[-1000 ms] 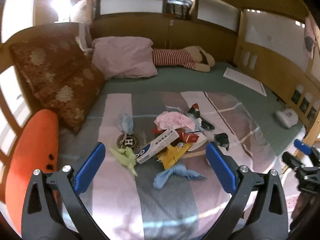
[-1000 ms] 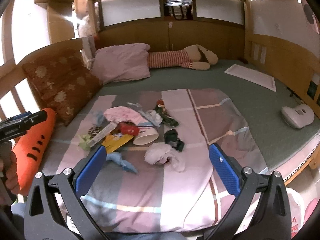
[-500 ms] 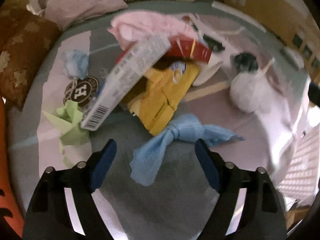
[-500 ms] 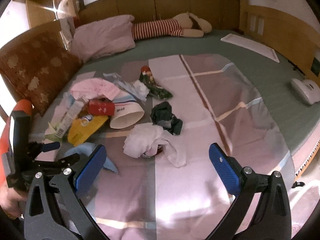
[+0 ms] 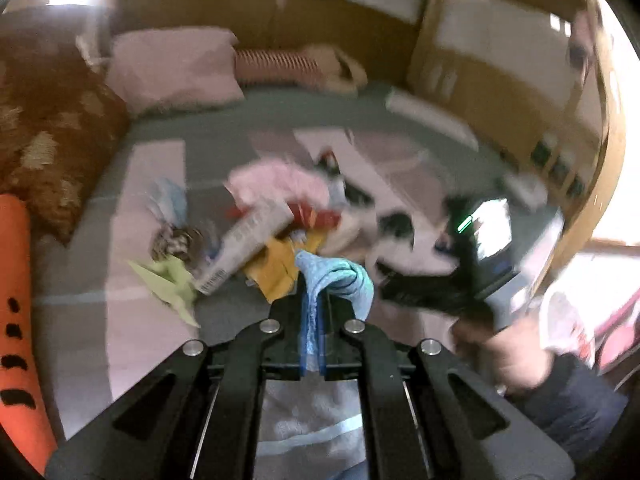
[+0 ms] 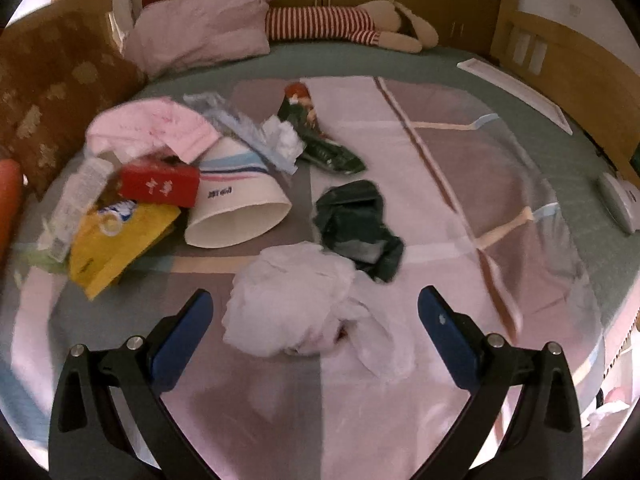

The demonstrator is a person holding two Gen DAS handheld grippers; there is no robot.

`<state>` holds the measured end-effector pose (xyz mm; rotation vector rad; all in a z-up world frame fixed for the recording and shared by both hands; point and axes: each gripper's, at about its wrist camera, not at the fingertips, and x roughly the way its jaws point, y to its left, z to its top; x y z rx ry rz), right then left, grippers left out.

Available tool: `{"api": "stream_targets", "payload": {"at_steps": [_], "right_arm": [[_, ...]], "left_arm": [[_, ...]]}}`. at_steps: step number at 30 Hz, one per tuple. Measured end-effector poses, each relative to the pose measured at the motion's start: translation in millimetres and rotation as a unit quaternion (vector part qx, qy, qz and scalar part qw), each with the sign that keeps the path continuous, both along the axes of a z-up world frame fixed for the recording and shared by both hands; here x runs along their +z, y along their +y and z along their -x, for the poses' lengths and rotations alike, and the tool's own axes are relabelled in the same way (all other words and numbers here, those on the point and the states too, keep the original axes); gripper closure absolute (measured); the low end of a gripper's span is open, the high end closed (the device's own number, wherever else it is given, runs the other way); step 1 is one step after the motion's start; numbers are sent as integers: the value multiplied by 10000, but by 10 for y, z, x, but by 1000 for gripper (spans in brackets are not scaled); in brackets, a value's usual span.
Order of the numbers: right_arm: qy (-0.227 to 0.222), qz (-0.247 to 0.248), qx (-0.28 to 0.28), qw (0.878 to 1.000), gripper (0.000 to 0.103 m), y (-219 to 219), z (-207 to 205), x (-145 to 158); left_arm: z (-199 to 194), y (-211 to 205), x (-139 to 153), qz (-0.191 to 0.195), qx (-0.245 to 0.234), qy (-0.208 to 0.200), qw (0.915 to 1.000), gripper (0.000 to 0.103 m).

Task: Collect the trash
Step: 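Grasp the blue cloth with the left tool while the right tool grasps the white tissue, then carry both items to the white mesh basket and open both tools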

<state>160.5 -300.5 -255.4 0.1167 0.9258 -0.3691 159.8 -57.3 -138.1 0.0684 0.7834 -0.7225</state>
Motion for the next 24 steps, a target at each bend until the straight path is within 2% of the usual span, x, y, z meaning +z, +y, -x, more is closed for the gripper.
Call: {"api": "stream_targets", "payload": {"at_steps": [1,3,4,5,8,12,17,20,24], "right_arm": [[111,15,47,9999,5,16,-51,-72],[130,-192,102,9997,51,17,-48,-108],[85,-330,119,9993,68,19,-18,-96],[-76,-486,174,9986,72,35,51,-39],[-381,-616,446,9964,76,182,261,217],[-879,-604,730,9916,76,391,580,690],[-1305,-331,977,9861,76,706,899,1250],[-1570,-185,1048,9818,76,839,1008,1469],[-1686,-29,1178,9786,76,972,1094,1603]], "left_arm": [[11,114,53,165,109,-66,9998,99],[-6,317,103,360,476,-106,9982,99],[-30,408,107,484,651,-56,9967,99],[-29,449,106,556,736,-28,9957,99],[-20,523,144,564,1012,-86,9932,99],[-47,507,66,484,1231,-98,9912,99],[-3,512,-45,299,1425,-286,9889,99],[71,481,-17,192,1587,-590,9854,99],[50,451,-22,320,1528,-391,9870,99]]}}
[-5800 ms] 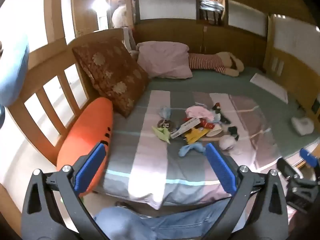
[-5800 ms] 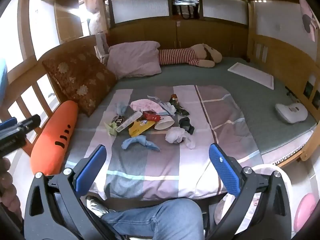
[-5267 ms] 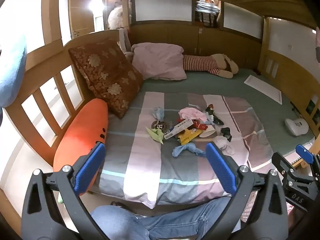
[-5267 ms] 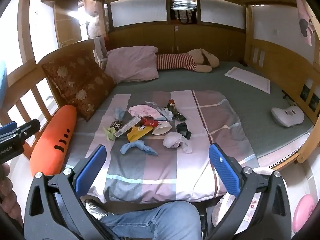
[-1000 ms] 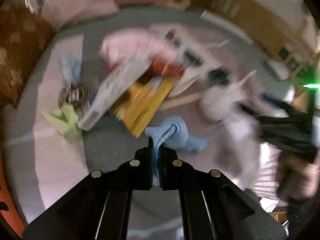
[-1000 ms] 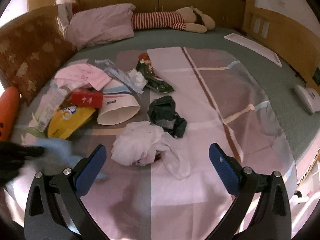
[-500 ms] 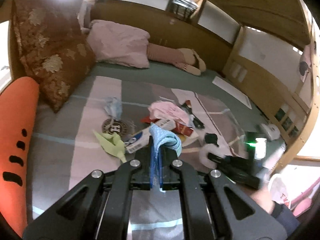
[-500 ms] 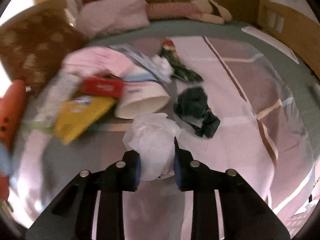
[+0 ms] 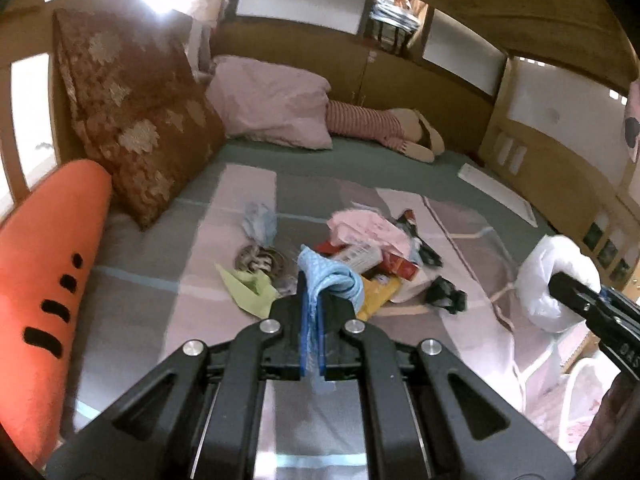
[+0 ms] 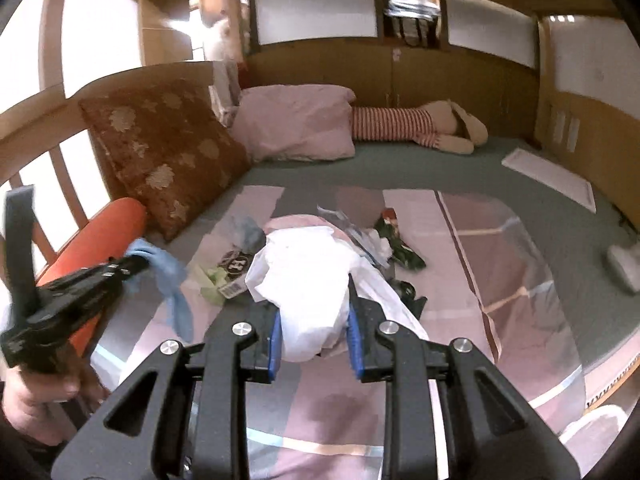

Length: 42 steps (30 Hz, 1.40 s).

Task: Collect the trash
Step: 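Carry both items to the white mesh basket and open both tools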

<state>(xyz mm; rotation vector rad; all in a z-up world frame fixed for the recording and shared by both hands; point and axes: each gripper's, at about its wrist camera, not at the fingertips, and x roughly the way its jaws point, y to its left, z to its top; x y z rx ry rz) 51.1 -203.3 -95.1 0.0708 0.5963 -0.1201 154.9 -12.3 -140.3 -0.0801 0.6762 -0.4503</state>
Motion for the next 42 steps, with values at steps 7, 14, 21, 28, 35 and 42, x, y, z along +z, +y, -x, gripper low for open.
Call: {"api": "stream_targets", "payload": {"at_steps": [7,14,21,28,35,42], "right_arm": [[-87,28,77,9999,76,99,75,14],[-62,-30,78,9999,75,137,124,-25],[-274,1,25,9996,75,-13,335,110],[-448,-136,-808,9956,75,-804,1185,279],[91,-147,-1939,9809,75,-1522,2270,45],[430,-373,-2828,9575,75,-1996,3029,-216]], "left_arm": [[131,-132,61,-218,-223,-190,9993,99],[186,-133,112,-280,-246,-310,9988,99],[213,-136,162,-151,-343,-365,9986,99],[542,-558,325,326,-1350,-572,9887,99],[1304,-1600,492,863,-3209,-341,9425,99],[2435,-2796,373,653,-4732,28,8786,99]]}}
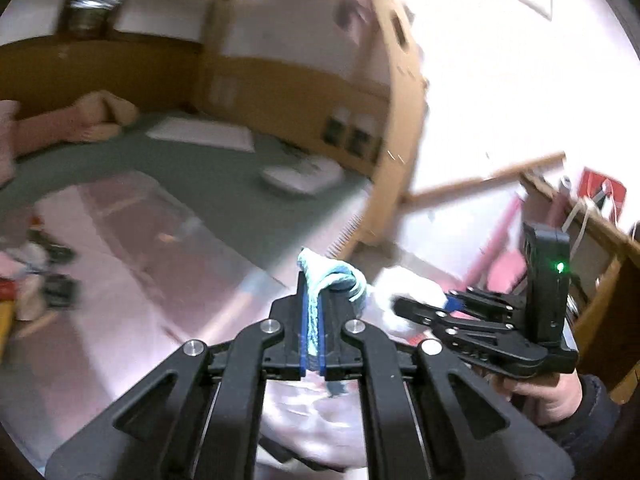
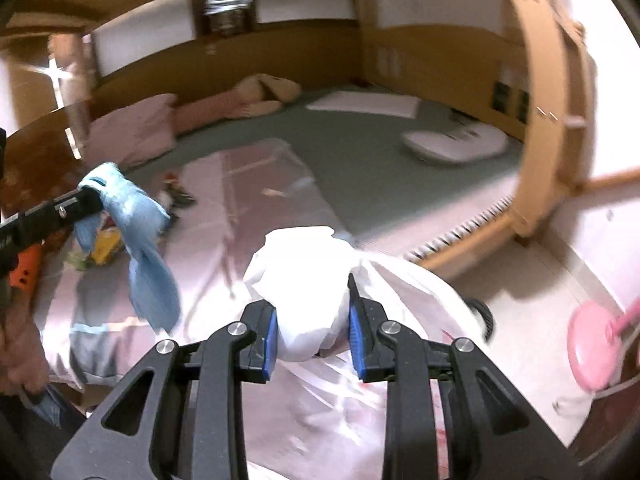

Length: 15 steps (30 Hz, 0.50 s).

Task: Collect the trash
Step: 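Carry both items to the white mesh basket and open both tools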

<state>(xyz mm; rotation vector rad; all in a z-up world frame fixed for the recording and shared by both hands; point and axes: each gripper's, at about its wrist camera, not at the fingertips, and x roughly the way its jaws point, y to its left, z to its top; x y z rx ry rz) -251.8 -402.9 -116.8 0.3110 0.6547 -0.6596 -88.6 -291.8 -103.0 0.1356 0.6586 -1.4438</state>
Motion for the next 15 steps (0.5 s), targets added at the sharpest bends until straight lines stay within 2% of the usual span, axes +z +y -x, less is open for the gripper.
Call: {"api": "stream_targets", "payload": {"at_steps": [3,4,6,7,8,9,12,15], "right_arm": [[-35,-91,-209,9997,69,-85,129,-23],[-38,-129,-228,9996,63,-126,135,-24],[-73,-137,-268,9995,42,-160,107,-5],[-131,-101,-301,9994,25,-154,122,22],[-237,-37,-337,9991,17,-132,141,62],[-375,18,-341,9987,15,-109,118,110],[-576,81,-137,9982,14,-48,59,217],[-768,198,141,9967,14,95,-202,341]], "left_arm": [[272,-392,-253,-341,-292,195,9988,98],[289,-457,-321,-421,-295,223,9984,96],[234,-543,-456,-604,-217,222,9977,64],[188,-548,-493,-694,-82,179,9974,28],[117,-521,-509,-693,67,153,9975,20],[-31,-396,-474,-516,291,106,9982,20],[-377,-109,-291,-442,812,-210,9955,16],[-813,426,-49,-332,1608,-521,9850,9]]}}
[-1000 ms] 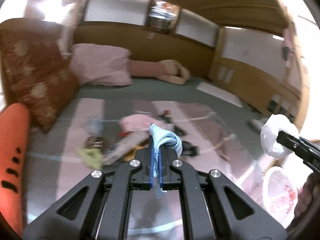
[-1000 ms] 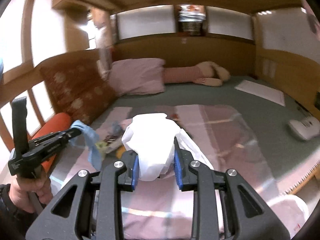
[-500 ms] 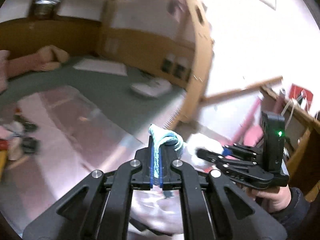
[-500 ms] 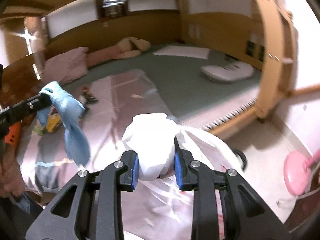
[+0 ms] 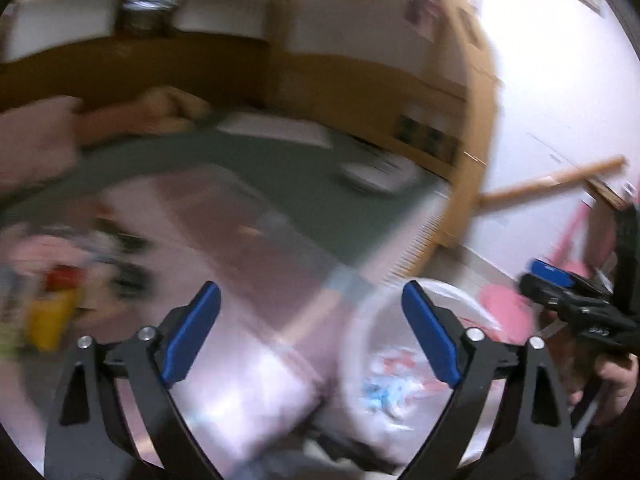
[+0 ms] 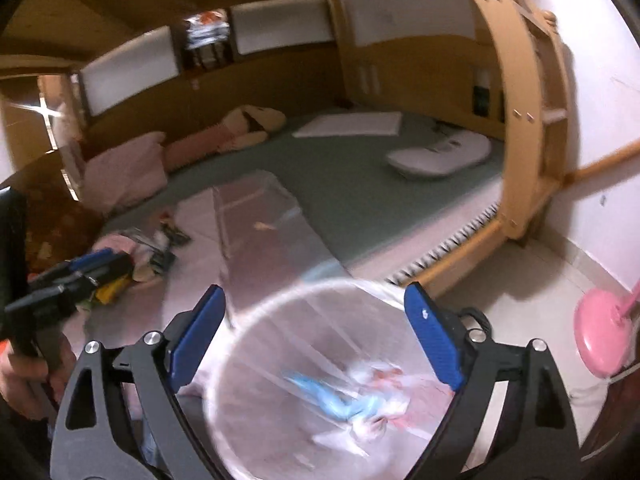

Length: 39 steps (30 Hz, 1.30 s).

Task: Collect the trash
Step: 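Carry both items to the white mesh basket and open both tools, then grasp the white box with the left tool while the right tool grasps the dark green wrapper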

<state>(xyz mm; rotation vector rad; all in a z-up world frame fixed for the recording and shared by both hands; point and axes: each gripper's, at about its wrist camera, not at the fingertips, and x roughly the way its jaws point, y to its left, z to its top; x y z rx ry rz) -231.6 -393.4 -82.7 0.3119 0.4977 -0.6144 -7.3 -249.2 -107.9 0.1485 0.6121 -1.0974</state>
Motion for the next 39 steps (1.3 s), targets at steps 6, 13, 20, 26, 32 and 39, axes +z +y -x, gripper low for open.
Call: {"api": "stream_targets", "payload": {"at_steps": [6,13,20,26,32,39], "right_arm": [[-211,319,935,9949,8,581,-838,169],[-136,575,2113,9756,7,1515,-1775,57],[32,444,2323,9716,7,1843,-2051,-212],[120,387,2281,9728,7,1874,-2065,-286],[113,324,2227,9743,7,1839,-2071,-304],[158,280,2225,9744,7,1814,-2057,-327]], "left_arm": [[-762,1228,268,107,1783,-776,9809,3],[-1376,2159,-192,-399,3269,-407,9433,3],[-1434,2375,-305,-624,3313,-293,9410,3],[-1301,2483,-263,-657,3147,-271,9465,3],[-1326,2513,-292,-619,3163,-119,9465,3],[-1334,2508,-322,-645,3153,-44,9468,3]]}}
